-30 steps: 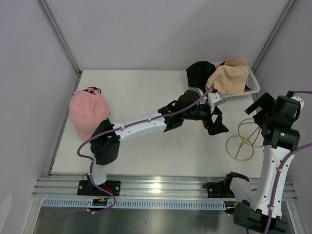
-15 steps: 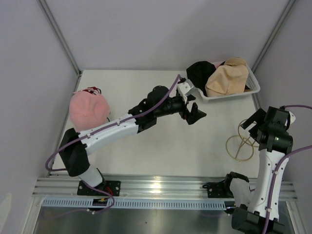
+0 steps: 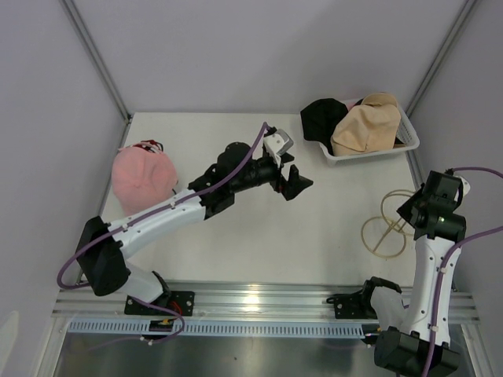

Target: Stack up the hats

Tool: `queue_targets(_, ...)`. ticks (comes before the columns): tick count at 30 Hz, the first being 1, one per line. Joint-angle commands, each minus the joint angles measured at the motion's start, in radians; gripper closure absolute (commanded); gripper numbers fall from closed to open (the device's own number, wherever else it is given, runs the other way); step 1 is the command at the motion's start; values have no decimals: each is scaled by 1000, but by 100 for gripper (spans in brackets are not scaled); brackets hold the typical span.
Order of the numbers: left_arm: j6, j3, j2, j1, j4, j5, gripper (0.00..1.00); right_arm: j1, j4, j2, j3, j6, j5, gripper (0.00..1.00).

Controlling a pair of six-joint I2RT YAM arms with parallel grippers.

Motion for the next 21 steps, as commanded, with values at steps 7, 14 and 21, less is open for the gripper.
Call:
queue_targets(7, 7, -19, -88, 26, 13, -52, 1, 32, 58, -16, -19, 16, -110, 95)
queue_targets(14, 1, -17, -166, 43, -71, -193, 0, 309, 178, 34, -33, 117, -78, 97)
queue_targets(21, -223, -5, -240, 242, -289, -359, 1, 687, 382, 253, 43, 142, -32, 97)
